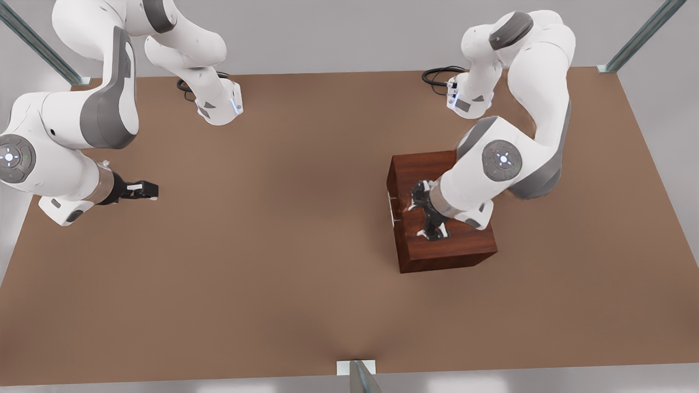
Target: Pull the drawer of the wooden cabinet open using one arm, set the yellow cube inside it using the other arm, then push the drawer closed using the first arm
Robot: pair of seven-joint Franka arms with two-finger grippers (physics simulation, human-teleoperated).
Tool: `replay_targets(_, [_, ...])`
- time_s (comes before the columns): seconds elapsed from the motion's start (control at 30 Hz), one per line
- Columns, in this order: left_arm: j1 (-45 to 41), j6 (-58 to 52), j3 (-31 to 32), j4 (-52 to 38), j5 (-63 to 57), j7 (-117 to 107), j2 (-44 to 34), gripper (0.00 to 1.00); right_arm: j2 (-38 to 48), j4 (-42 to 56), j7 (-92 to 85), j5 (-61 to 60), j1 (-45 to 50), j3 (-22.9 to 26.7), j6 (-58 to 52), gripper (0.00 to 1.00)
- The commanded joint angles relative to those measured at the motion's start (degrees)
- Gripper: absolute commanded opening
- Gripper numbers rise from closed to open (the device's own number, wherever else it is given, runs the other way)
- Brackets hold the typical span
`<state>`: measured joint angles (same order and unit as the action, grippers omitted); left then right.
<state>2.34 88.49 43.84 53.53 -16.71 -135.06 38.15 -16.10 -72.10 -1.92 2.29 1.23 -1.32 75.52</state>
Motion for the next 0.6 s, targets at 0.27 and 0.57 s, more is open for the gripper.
replay_targets(0.27, [-3.2,-20.5,-33.3,20.1,14.6,138.9,-26.5,1.0,0.1,0.0,0.4,0.0,0.1,0.0,0.0,1.0])
replay_targets(0.57, [-2.3,-14.9,-31.7,19.8,13.9,139.0,-27.0,1.0,0.2,0.1,0.5,-0.3,0.0,-0.2,0.0,1.0])
